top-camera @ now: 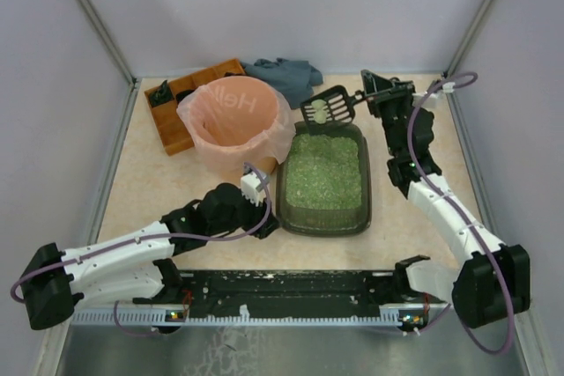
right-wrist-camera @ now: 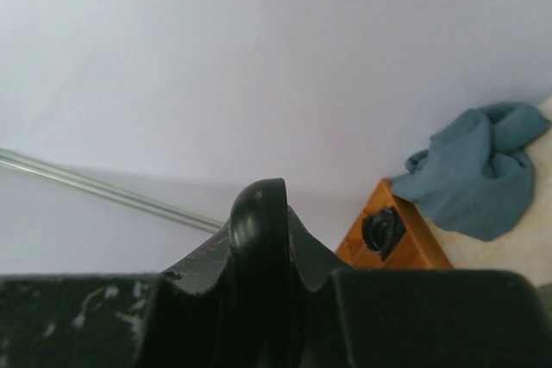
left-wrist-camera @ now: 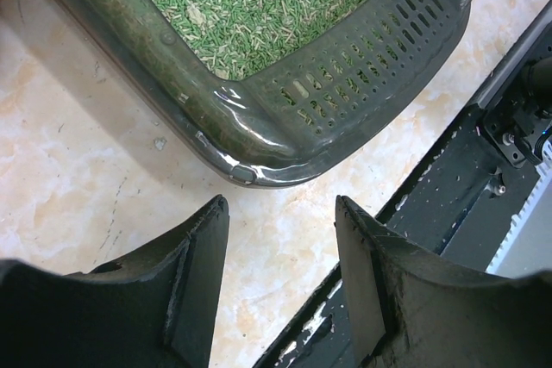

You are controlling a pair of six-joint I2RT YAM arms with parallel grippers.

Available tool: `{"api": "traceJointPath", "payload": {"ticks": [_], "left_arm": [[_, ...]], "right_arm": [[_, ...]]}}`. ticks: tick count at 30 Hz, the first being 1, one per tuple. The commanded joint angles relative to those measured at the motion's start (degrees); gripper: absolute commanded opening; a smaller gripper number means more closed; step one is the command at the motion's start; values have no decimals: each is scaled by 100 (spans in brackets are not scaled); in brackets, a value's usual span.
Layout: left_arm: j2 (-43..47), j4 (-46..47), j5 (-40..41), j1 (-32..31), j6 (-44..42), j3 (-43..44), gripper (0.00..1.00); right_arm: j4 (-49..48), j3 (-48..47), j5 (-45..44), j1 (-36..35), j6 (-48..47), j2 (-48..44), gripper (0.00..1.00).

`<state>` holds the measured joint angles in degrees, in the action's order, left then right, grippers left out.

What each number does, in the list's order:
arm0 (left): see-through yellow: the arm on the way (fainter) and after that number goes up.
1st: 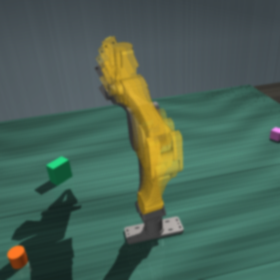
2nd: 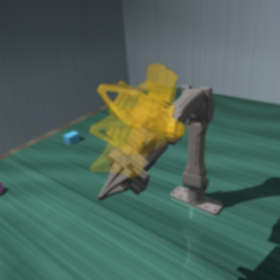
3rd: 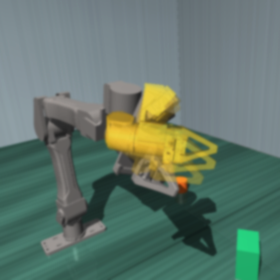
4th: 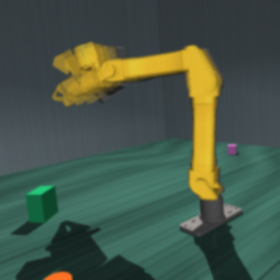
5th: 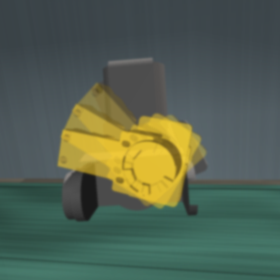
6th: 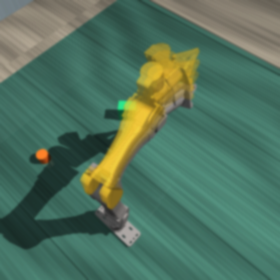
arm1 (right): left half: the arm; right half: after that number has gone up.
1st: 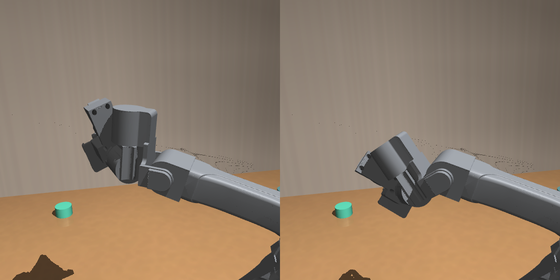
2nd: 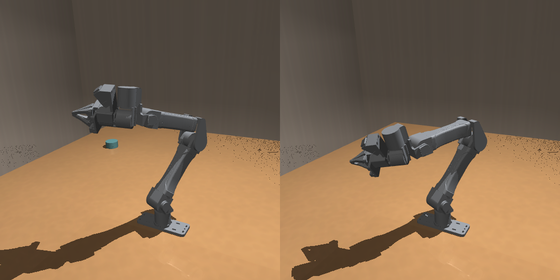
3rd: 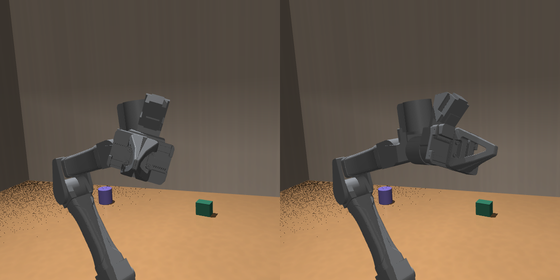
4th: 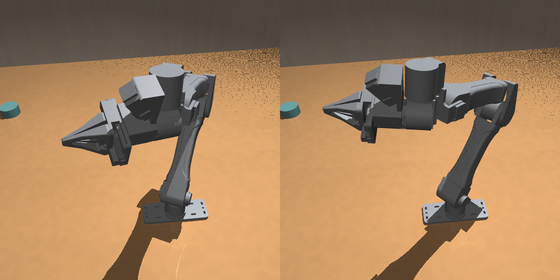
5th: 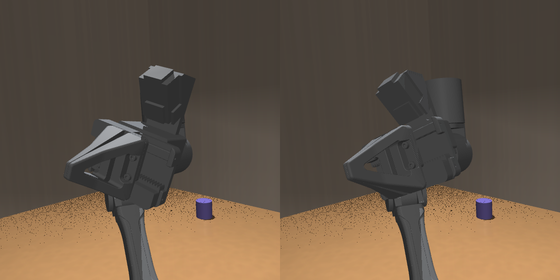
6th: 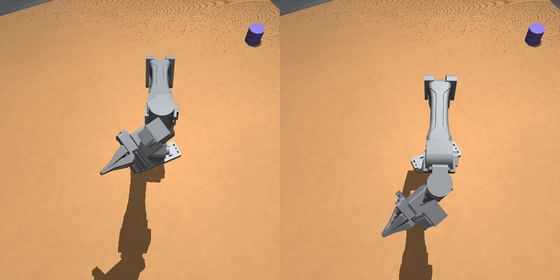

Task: Clean the litter box

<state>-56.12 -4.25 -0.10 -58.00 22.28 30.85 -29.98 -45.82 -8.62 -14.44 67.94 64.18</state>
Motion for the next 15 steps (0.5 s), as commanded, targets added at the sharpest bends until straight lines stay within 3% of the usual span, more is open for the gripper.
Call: {"api": "traceJointPath", "payload": {"ticks": [1, 10, 15], "left_arm": [[116, 192, -84, 8, 102, -109, 58], [291, 54, -108, 9, 105, -215, 58], [396, -39, -90, 8, 140, -263, 59]], "right_arm": [[663, -1243, -1142, -760, -446, 410, 0], [815, -3426, -1903, -1849, -1321, 2246, 0], [357, -4254, -1995, -2373, -3028, 3210, 0]]}}
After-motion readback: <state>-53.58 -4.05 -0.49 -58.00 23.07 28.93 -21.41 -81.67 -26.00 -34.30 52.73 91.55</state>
